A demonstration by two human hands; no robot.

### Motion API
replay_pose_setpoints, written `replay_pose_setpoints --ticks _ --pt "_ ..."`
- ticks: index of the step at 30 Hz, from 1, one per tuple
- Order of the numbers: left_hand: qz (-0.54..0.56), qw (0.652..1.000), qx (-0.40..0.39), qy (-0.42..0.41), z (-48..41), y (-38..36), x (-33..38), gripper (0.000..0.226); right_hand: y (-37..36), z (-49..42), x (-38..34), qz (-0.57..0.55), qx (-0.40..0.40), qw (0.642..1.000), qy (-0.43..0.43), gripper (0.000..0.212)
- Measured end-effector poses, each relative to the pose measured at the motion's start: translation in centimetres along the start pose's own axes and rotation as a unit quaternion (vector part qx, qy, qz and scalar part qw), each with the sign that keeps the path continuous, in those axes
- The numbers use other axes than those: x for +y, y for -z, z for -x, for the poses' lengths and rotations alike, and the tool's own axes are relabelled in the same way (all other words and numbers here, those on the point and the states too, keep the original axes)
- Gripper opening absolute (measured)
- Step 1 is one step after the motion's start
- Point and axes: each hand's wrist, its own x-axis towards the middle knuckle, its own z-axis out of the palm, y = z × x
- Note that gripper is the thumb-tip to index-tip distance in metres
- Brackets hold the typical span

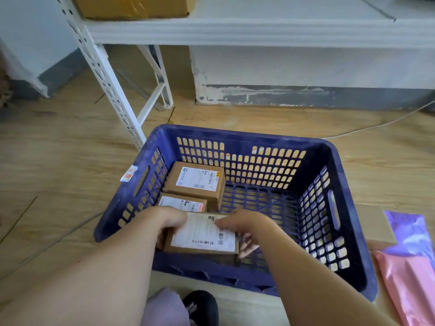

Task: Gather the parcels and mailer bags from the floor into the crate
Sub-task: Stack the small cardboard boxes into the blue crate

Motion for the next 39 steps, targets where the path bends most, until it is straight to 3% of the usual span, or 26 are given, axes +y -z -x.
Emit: replay_pose_setpoints --ticks 2,5,10,14,19,23,25,31,35,39 --pt "0.044 0.999 -0.021 -0.015 0.1 -0.2 0.4 0.032 1.2 0.0 0.1 -0.021 0.039 0.999 0.008 0.03" --pt "0.093 0.994 -0.055 -0.034 0.4 -0.8 1.2 0.026 2.7 -1.0 0.6 -0.068 0.109 0.992 0.002 0.034" --pt "0.093 0.993 -0.069 -0.013 0.1 -2.3 1.8 0.03 1.4 -3.0 1.9 -0.09 0.177 0.98 -0.029 0.059" --pt "0.101 0.992 -0.068 0.016 -1.2 -2.6 1.8 0.047 1.2 -3.1 1.8 -0.054 0.211 0.975 -0.034 0.053" --pt "0.226 0.972 -0.044 0.044 -3.2 -2.7 1.8 0.066 1.3 -4.9 1.9 -0.032 0.186 0.981 -0.038 0.072" --pt "0.33 0.944 0.019 0.005 -5.0 -3.7 2.8 0.037 1.9 -5.3 1.9 -0.063 0.121 0.989 -0.062 0.066" --pt "0.371 0.928 0.045 0.007 -5.9 -4.2 2.2 0.036 2.1 -5.7 2.2 -0.065 0.111 0.989 -0.069 0.069" --pt "0.387 0.92 -0.033 0.062 -7.5 -2.9 -0.1 0.055 2.8 -5.1 2.2 -0.121 0.075 0.986 -0.09 0.058" --pt "0.403 0.912 -0.061 0.056 -7.5 -2.9 -0.3 0.052 3.0 -4.6 2.8 -0.134 0.064 0.984 -0.099 0.044" --pt "0.465 0.882 -0.068 0.04 -7.2 -3.2 -0.1 0.04 3.2 -4.7 3.6 -0.142 0.058 0.982 -0.109 0.042"
